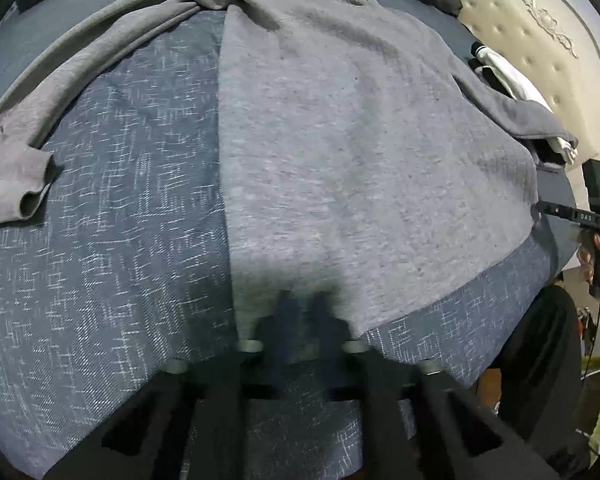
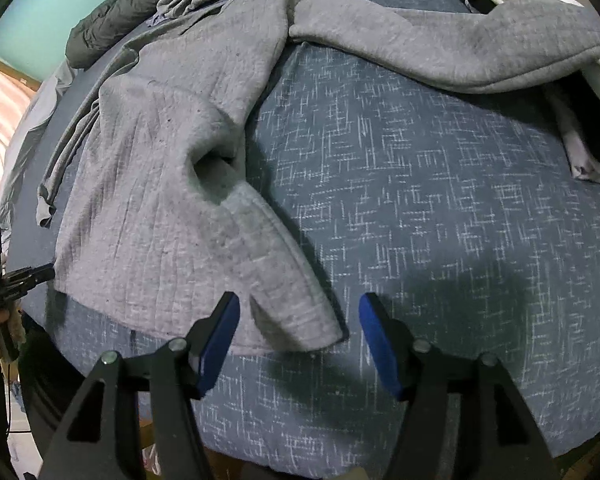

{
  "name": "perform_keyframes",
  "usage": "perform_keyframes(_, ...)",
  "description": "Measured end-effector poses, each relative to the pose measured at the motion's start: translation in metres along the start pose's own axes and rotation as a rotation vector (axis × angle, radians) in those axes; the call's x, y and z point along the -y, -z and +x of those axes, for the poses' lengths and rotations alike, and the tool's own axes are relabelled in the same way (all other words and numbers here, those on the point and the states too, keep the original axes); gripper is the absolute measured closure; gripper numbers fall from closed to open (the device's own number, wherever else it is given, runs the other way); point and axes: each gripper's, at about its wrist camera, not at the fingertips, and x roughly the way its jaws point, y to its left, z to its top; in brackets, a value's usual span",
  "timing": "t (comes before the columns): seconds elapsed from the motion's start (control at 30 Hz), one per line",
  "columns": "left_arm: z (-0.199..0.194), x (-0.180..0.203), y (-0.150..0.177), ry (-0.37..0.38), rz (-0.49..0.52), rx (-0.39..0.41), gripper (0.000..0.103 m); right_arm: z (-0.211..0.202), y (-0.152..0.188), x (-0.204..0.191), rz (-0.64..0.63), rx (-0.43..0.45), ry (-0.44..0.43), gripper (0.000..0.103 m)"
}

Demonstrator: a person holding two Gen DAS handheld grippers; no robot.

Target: Fold clothes

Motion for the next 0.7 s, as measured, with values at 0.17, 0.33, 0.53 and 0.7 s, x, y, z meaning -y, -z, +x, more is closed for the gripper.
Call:
perform_keyframes(0.17,-0.012,0.003,0.000,0.012,0.024,0.035,0.100,-0.005,0.005,-0.009,-0.060,0.016,-0.025,0.092)
perform_keyframes(0.33,-0.042,-0.006,0.005,0.032,0.012,0.097,0.100,-0.027,0.009,-0.019,-0.103,0.023,-0.069,0.097)
perform_keyframes(0.53,-0.073,-0.036,0.018,0.005,-0.030,0.144,0.100,-0.036,0.015,-0.044,-0.187,-0.053,-0.198,0.097)
perform_keyframes(0.7,-0.080,-0.061,0.028,-0.010,-0.082,0.136,0.100,-0.022,0.021,-0.055,-0.193,-0.096,-0.151,0.055)
